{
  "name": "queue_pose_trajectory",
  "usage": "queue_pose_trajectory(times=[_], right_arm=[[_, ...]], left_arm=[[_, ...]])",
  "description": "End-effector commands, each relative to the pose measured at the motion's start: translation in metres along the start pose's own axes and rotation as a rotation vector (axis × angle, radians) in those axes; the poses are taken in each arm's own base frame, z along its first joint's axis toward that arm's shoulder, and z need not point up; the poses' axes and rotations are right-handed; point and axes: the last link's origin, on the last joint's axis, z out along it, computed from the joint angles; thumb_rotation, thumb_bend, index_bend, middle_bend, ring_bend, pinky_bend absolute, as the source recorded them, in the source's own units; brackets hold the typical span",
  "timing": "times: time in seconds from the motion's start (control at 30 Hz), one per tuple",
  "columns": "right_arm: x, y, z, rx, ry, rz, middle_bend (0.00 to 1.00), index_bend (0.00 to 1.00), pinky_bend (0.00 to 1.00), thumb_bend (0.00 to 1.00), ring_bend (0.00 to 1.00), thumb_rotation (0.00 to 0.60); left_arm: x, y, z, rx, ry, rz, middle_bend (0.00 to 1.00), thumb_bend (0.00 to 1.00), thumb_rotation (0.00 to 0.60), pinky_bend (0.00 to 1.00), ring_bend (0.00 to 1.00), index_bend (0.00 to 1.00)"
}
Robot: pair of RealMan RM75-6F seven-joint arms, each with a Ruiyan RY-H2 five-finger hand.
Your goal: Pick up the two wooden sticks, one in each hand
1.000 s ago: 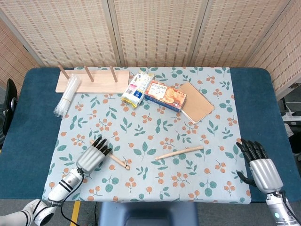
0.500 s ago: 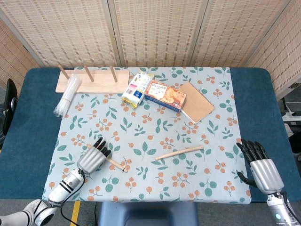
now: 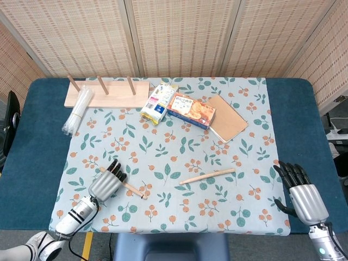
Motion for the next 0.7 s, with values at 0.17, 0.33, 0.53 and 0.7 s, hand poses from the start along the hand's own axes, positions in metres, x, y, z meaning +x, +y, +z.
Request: queue_pose_trajectory(times=[0.17,0.33,0.53,0.7], right_arm=[[0.0010,0.0004,-0.0004,-0.002,0.005,0.000,0.00,0.00,0.00,0.15,0.00,0.600],[0.0010,0.0008,-0.0007,-0.003,0.005,-0.001,0.00,0.00,0.00,0.15,0.00,0.600],[0.0003,0.0002,-0.0010,-0.002,0.001,-0.002,0.00,0.00,0.00,0.15,0.00,0.600],[-0.0004,-0.0005,-0.0013,0.001,-0.003,-0.002,0.00,0.00,0.00,0.15,0.00,0.600]], left_arm=[[0.0000,-0.0013,-0.0007,0.020,0.016,0.022,0.61,0.47,0.600,0.18,0.31,0.55],[-0.0011,-0.0015,-0.0024,0.026,0.033,0.018,0.64,0.47,0.600,0.19,0.34,0.59],[-0.0010,-0.0015,-0.0048,0.025,0.049,0.005,0.65,0.47,0.600,0.19,0.35,0.60],[0.0005,-0.0009,-0.0072,0.019,0.096,-0.033,0.72,0.47,0.600,0.22,0.41,0.70]])
